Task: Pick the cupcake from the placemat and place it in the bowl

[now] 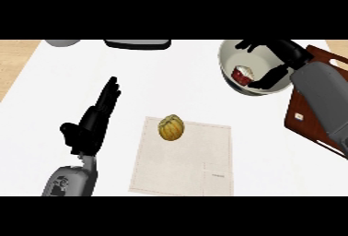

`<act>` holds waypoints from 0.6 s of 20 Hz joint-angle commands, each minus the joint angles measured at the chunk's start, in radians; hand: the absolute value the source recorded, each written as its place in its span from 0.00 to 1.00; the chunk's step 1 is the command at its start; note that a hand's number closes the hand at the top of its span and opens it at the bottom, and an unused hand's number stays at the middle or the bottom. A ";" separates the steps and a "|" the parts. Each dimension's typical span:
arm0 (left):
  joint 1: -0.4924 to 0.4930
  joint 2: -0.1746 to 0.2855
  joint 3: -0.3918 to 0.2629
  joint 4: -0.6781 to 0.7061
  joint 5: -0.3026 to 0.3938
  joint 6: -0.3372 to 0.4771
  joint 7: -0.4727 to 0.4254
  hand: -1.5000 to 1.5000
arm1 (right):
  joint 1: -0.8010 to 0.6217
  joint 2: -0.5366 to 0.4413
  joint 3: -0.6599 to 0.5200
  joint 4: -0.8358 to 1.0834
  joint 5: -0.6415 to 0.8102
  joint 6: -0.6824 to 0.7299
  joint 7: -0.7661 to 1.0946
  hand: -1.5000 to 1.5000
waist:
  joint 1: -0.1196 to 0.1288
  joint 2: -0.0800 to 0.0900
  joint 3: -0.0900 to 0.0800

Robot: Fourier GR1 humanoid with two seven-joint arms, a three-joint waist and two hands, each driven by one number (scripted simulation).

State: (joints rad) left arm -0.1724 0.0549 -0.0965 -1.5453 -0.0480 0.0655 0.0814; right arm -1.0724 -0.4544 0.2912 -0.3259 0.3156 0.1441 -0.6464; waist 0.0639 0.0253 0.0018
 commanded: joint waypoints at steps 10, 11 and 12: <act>-0.034 -0.010 0.008 0.010 -0.011 0.018 0.027 0.50 | -0.106 -0.034 -0.226 0.163 -0.180 0.165 -0.189 0.00 | -0.003 0.000 0.001; -0.033 0.009 0.032 0.032 0.010 -0.008 -0.008 0.50 | -0.111 -0.042 -0.242 0.183 -0.196 0.208 -0.165 0.00 | -0.008 -0.001 0.000; -0.035 0.002 0.029 0.055 -0.011 0.013 -0.006 0.50 | -0.099 -0.080 -0.248 0.187 -0.201 0.253 -0.186 0.00 | -0.016 -0.002 0.000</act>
State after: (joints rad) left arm -0.1928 0.0551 -0.0788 -1.5186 -0.0508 0.0697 0.0777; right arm -1.1573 -0.4856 0.0976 -0.1784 0.1600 0.3060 -0.8110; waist 0.0566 0.0239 0.0020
